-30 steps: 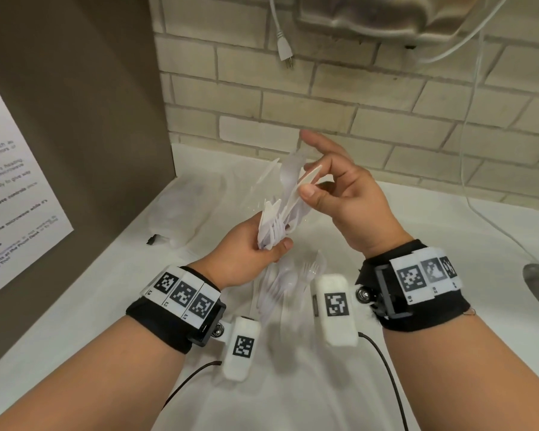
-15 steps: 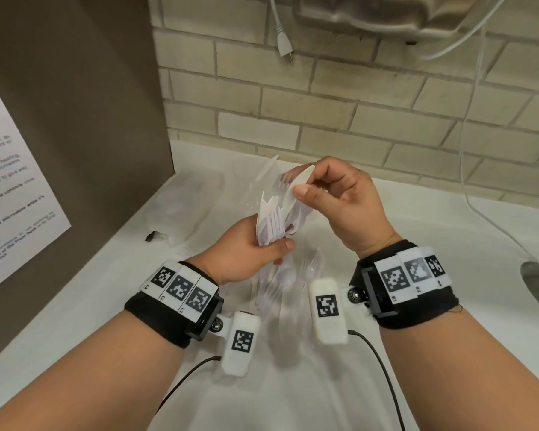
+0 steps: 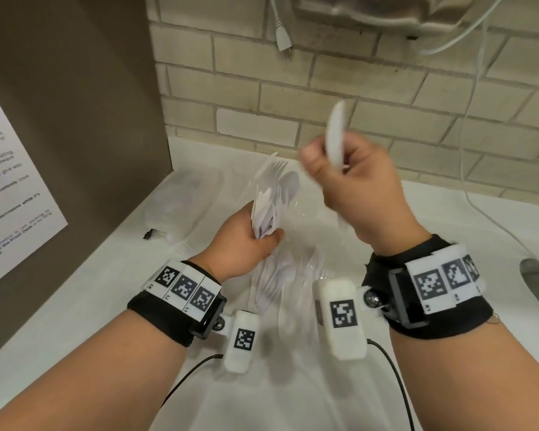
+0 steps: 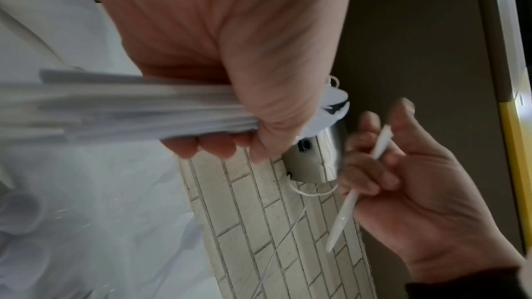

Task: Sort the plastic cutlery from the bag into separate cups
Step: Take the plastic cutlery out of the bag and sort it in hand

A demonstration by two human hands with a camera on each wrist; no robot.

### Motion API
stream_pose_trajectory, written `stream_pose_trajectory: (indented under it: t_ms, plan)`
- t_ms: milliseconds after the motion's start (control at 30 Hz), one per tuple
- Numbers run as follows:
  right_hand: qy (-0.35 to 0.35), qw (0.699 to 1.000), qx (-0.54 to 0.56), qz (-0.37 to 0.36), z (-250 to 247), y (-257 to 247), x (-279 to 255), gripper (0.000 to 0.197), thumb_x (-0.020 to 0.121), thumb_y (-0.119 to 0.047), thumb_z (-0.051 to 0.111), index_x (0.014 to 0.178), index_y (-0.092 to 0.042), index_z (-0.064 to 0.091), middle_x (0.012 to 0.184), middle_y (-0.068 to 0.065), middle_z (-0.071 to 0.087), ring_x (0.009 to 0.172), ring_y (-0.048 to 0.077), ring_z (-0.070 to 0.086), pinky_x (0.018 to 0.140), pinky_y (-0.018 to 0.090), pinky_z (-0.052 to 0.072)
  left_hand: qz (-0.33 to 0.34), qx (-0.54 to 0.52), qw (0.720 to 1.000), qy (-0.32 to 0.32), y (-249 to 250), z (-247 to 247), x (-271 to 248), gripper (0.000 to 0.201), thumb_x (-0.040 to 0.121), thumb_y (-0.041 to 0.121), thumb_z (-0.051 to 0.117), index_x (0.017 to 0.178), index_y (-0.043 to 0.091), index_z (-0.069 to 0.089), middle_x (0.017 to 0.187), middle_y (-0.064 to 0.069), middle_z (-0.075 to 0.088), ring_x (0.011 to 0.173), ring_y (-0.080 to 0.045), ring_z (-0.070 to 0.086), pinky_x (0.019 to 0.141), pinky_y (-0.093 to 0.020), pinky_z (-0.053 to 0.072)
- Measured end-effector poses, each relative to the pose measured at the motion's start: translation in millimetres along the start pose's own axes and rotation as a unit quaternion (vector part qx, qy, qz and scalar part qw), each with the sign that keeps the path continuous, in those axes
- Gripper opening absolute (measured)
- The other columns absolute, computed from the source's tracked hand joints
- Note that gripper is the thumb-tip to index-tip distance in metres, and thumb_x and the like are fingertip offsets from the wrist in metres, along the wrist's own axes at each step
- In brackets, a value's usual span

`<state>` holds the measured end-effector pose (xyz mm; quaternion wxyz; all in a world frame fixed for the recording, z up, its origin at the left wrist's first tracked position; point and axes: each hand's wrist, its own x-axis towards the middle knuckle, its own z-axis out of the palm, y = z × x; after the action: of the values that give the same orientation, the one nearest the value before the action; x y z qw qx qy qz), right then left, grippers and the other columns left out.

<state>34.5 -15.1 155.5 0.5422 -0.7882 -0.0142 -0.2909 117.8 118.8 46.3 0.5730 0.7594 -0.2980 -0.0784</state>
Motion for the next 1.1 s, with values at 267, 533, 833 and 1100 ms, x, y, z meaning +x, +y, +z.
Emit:
stream_pose_trajectory:
  t_ms: [267, 533, 833, 1100]
  plan:
    - [-0.037, 0.957, -0.282, 0.063, 35.1, 19.7, -4.3, 0.042, 0.067, -0.053, 0.077, 0.081, -0.014, 0.069, 0.088, 0.0, 0.064, 0.08, 0.014, 0.061, 0.07, 0.03, 0.051, 0.0, 0.114, 0.99, 0.087, 2.8, 1.9, 8.5, 0.032, 0.083, 0.019, 0.062, 0.11, 0.012, 0.047, 0.085, 0.003, 0.062, 0.075, -0.013, 0.064, 0.058, -0.022, 0.048]
    - [0.004, 0.959, -0.272, 0.075, 51.7, 25.9, -0.4, 0.025, 0.072, -0.039, 0.074, 0.075, -0.015, 0.069, 0.093, -0.002, 0.058, 0.072, 0.008, 0.056, 0.057, 0.012, 0.04, -0.02, 0.158, 0.977, 0.142, 6.6, 7.9, 3.0, 0.037, 0.084, 0.017, 0.063, 0.114, 0.009, 0.044, 0.077, 0.001, 0.058, 0.068, -0.017, 0.057, 0.052, -0.02, 0.041]
    - [0.044, 0.973, -0.219, 0.06, 47.8, 25.9, 5.9, 0.018, 0.083, -0.026, 0.067, 0.069, -0.018, 0.059, 0.096, 0.002, 0.059, 0.081, 0.013, 0.054, 0.061, 0.014, 0.038, -0.03, 0.159, 0.976, 0.145, 1.4, 9.3, 6.2, 0.033, 0.081, 0.017, 0.066, 0.098, 0.017, 0.037, 0.073, 0.007, 0.053, 0.064, -0.014, 0.053, 0.052, -0.017, 0.038]
    - [0.017, 0.971, -0.227, 0.07, 53.9, 29.3, 5.7, 0.029, 0.078, -0.036, 0.074, 0.065, -0.013, 0.063, 0.092, 0.004, 0.059, 0.07, 0.012, 0.056, 0.058, 0.016, 0.04, -0.032, 0.146, 0.978, 0.144, 2.8, 10.0, 9.4, 0.043, 0.084, 0.019, 0.065, 0.119, 0.008, 0.041, 0.081, 0.001, 0.055, 0.069, -0.017, 0.053, 0.048, -0.015, 0.034]
